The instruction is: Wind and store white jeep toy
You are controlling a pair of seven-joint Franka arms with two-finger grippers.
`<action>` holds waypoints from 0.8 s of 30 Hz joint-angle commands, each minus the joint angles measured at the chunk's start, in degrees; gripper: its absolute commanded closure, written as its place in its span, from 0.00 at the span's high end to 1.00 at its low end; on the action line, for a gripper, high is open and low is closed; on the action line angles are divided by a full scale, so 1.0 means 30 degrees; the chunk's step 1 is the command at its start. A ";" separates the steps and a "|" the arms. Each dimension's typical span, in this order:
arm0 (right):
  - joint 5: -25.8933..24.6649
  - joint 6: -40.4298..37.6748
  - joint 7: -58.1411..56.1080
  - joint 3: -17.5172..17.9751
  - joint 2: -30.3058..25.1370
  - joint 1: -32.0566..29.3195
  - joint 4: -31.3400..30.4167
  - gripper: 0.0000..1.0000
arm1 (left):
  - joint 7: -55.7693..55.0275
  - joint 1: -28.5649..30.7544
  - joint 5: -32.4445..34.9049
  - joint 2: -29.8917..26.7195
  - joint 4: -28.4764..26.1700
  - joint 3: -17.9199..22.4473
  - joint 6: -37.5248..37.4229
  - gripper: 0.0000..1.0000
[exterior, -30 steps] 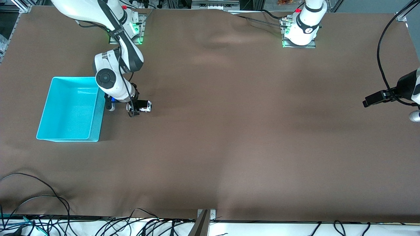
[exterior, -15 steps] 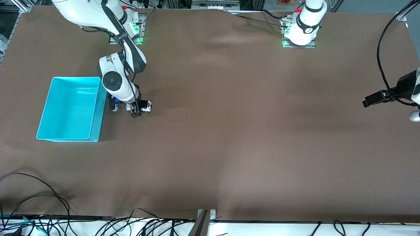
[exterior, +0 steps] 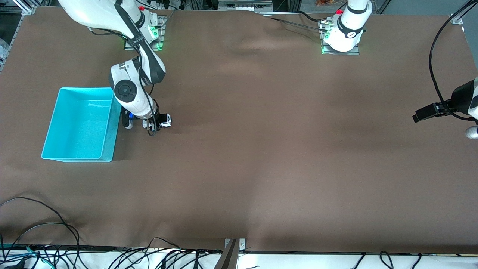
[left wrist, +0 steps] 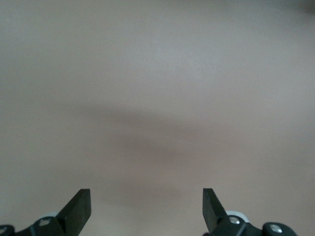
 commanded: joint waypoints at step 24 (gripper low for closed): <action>-0.0352 -0.3739 -0.7971 -0.0023 -0.4677 -0.1710 0.0435 0.00 | 0.0488 -0.0060 -0.0297 0.0091 0.0043 -0.0008 -0.0144 1.00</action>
